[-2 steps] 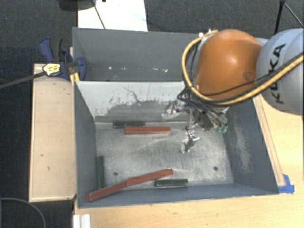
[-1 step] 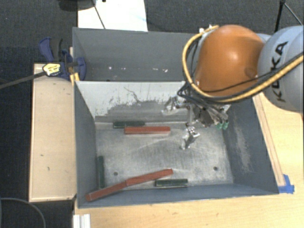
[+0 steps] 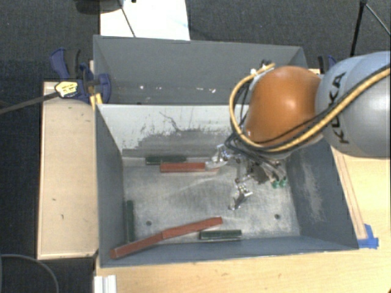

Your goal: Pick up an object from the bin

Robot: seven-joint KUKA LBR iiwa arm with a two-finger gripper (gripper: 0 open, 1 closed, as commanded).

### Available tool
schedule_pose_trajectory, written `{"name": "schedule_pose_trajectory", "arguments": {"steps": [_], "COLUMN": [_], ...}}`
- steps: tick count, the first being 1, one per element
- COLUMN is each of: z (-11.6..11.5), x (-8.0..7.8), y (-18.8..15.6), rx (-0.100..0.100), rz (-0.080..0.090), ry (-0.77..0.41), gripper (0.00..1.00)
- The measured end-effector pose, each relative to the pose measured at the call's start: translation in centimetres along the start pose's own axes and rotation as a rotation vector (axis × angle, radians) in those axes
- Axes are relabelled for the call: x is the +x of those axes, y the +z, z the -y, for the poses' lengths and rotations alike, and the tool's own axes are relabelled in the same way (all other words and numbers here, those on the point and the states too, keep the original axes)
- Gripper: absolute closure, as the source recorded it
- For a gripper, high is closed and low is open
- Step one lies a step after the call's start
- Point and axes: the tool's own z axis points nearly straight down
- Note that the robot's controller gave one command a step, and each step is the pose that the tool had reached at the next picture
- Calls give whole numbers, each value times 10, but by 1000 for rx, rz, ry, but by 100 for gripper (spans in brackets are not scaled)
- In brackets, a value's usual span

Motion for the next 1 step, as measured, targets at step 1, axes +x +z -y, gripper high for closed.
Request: {"name": "schedule_pose_trajectory", "arguments": {"steps": [1], "z": [7], "x": [35], "y": [28], "rx": [-2], "rz": [-7], "ry": [-212], "gripper": [0]}}
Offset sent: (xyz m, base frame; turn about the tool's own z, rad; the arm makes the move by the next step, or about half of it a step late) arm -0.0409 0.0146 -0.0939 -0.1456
